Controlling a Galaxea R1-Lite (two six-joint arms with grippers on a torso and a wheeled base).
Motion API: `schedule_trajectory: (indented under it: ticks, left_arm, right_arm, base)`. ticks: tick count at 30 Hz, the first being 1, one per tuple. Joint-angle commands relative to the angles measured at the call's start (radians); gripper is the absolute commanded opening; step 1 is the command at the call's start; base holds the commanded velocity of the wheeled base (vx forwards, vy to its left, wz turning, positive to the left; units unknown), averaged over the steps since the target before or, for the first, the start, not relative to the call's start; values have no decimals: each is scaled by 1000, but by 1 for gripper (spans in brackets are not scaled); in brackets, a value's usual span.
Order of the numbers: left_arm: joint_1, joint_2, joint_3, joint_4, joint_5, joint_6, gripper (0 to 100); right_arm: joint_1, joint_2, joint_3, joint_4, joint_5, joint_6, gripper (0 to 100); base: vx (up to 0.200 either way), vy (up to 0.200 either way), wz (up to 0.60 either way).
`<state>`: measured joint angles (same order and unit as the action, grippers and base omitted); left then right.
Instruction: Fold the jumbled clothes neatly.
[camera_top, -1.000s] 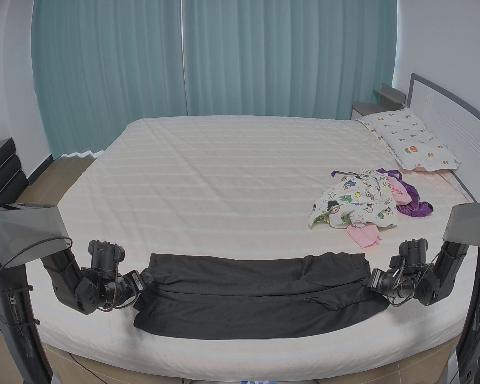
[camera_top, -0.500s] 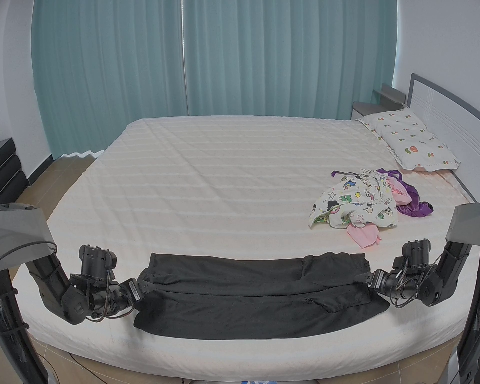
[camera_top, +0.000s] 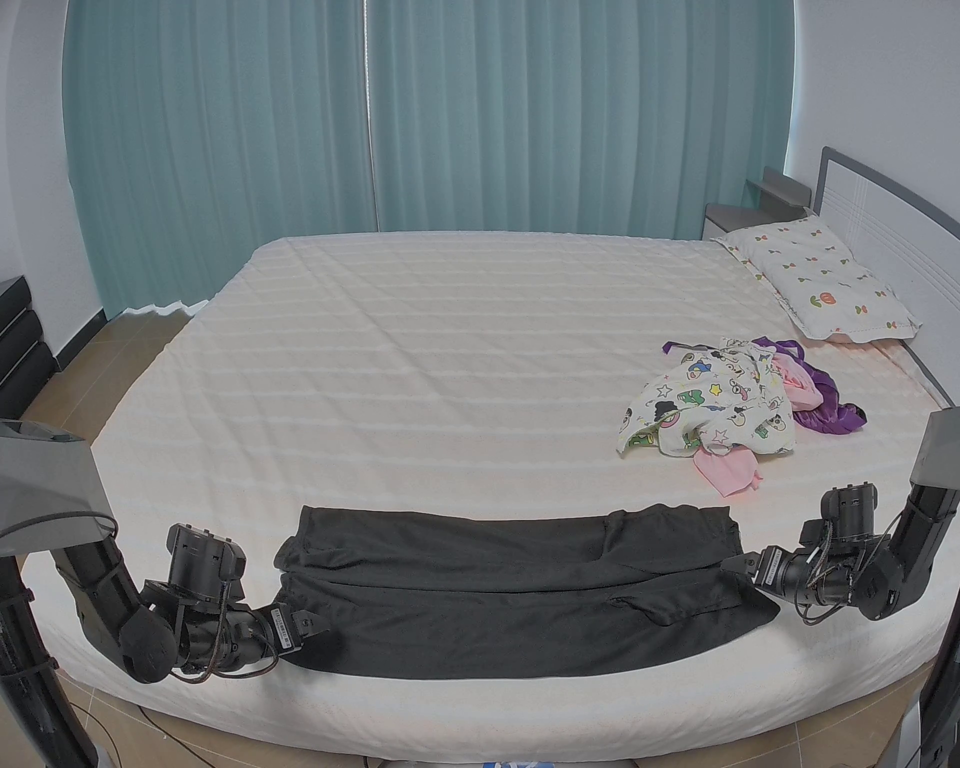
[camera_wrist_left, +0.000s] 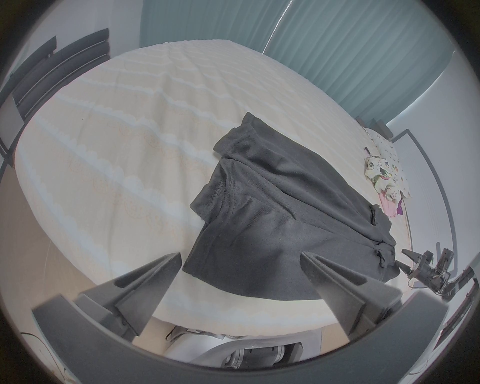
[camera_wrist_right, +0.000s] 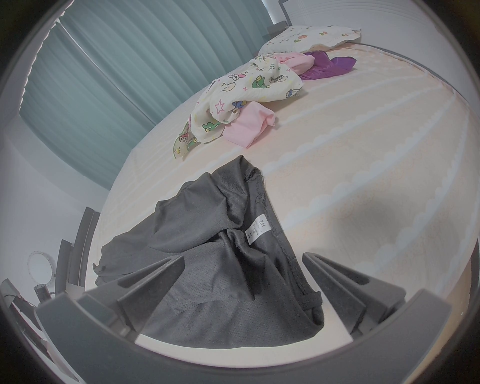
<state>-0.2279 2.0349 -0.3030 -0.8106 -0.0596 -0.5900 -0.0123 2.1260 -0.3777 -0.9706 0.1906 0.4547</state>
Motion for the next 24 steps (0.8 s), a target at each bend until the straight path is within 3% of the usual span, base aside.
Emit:
schedule_trajectory:
  ticks: [1,14,15,24]
  left_arm:
    - [4,27,1,-7,1,1,100]
    - [4,117,8,-87,66,-2,100]
    - [4,116,7,-85,67,-4,0]
    - [15,84,77,-87,119,-4,0]
  right_arm:
    - [2,-9,3,0,1,-1,100]
    - [3,-8,6,0,3,-1,100]
    - [3,-8,6,0,3,-1,100]
    - [5,-9,16,0,3,-2,100]
  base:
    - [0,0,0]
    - [0,0,0]
    - [0,0,0]
    - [0,0,0]
